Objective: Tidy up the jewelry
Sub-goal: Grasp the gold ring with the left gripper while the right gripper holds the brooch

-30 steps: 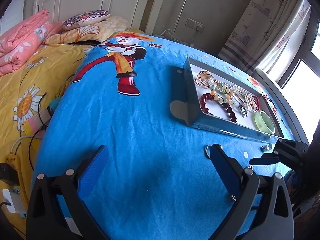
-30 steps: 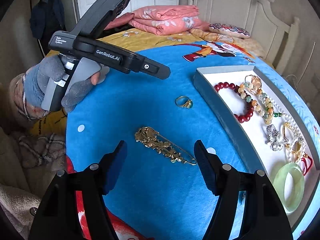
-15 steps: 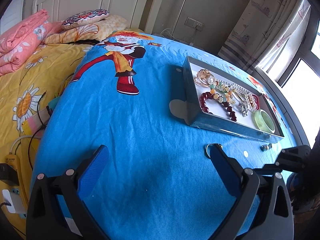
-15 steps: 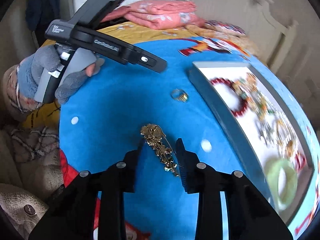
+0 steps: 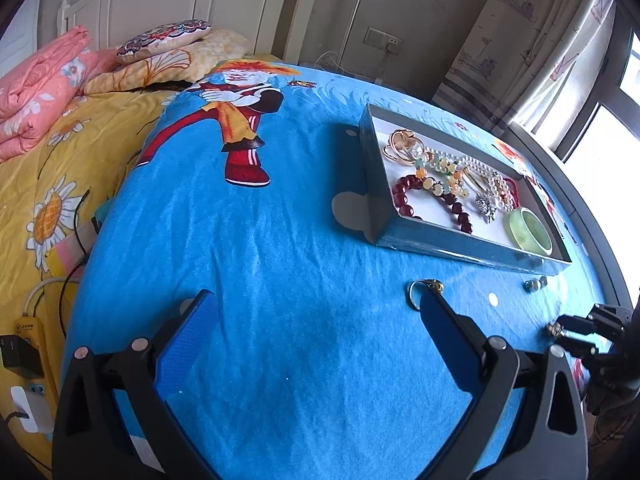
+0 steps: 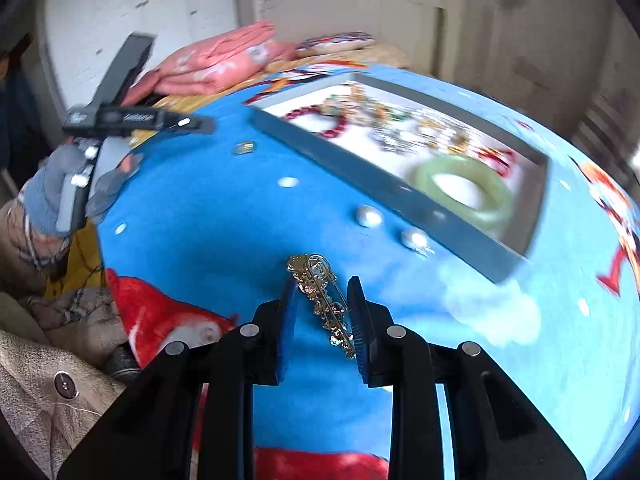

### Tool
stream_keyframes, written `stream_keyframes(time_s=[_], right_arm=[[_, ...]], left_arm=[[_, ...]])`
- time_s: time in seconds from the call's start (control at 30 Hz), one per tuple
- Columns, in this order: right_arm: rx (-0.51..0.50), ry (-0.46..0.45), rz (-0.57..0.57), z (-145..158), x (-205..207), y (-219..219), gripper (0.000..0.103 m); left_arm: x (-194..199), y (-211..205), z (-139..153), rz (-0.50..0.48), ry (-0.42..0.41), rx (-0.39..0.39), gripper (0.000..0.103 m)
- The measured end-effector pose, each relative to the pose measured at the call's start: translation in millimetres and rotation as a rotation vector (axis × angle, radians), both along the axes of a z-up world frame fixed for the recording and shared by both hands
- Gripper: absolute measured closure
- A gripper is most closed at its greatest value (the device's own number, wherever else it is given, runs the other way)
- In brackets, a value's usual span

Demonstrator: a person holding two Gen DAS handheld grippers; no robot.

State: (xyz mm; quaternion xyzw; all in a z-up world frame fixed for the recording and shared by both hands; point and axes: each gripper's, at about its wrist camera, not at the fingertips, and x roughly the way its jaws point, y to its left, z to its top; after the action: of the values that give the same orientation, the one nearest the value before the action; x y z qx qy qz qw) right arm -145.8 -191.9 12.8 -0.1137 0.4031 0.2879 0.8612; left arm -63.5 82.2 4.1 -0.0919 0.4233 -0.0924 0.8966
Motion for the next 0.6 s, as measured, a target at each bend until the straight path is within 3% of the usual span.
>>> stream_keyframes(time_s=[0.17,0.3,0.57,0.6], right_arm=[[-0.025,0.005,-0.046,-2.1,6.0,-2.3,0.075],[-0.054,-0.010,-0.027,-2.9,0.6,3.9,0.065],[-0.048,-0.011,-0.058,-4.1,-6.7,-9.9,0.066],[-0.051,-0.023,-0.068,-4.4,-8.8,-9.9,0.070]], left_arm=[[0.0,-4.8,-0.3,-0.010,0.007,0.031,0.003],[1.4,-10.1,-1.1,-0.013,0.015,0.067,0.003],[2.1,-12.1,-1.8,-0.014,0.018,0.084,0.003],[2.5,-12.4,-1.9,-0.014,0.018,0.085,0.003]])
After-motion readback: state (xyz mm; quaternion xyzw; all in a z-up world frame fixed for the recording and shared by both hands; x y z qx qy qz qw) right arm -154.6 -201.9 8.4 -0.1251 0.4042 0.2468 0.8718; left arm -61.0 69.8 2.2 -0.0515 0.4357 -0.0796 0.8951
